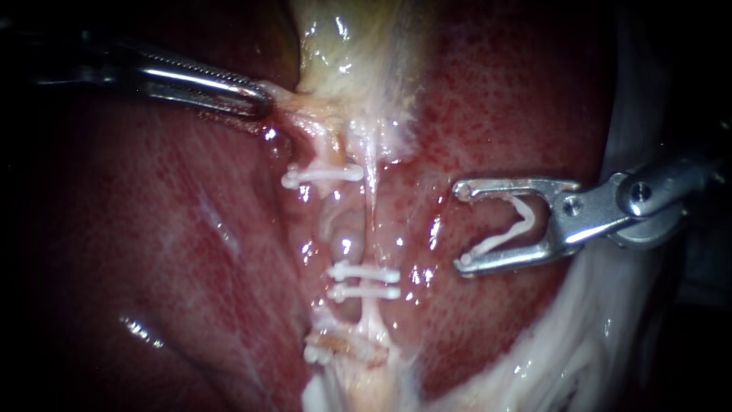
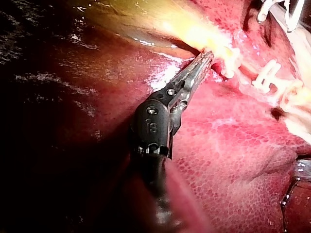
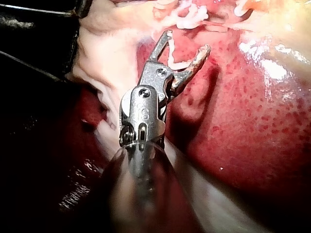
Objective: Clipping third clip right tube
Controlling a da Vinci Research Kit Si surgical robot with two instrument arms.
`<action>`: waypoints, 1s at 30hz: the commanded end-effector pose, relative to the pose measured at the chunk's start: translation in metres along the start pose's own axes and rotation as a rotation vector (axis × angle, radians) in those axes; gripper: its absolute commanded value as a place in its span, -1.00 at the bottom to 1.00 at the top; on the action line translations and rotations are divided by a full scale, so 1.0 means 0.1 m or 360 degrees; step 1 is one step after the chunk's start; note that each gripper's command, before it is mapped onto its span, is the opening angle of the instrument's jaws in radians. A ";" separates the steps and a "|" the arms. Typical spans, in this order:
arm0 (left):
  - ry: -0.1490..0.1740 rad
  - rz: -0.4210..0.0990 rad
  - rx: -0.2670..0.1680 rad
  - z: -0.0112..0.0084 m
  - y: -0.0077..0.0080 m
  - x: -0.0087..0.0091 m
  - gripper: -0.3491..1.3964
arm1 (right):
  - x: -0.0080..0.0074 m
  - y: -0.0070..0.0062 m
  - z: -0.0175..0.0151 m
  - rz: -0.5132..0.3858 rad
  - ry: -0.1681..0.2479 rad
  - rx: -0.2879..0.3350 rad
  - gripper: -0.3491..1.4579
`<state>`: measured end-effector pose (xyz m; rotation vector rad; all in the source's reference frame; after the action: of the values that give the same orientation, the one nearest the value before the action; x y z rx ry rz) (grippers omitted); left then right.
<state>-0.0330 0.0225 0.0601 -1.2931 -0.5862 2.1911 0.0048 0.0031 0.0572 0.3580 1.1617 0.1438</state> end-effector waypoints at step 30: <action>0.0068 0.0031 0.0016 -0.055 0.017 0.046 -1.00 | -0.015 0.029 0.114 0.0536 0.0081 0.0092 -0.06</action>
<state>-0.0303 0.0247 0.0535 -1.3427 -0.5473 2.1739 0.0156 0.0031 0.0642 0.6113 1.1538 0.4267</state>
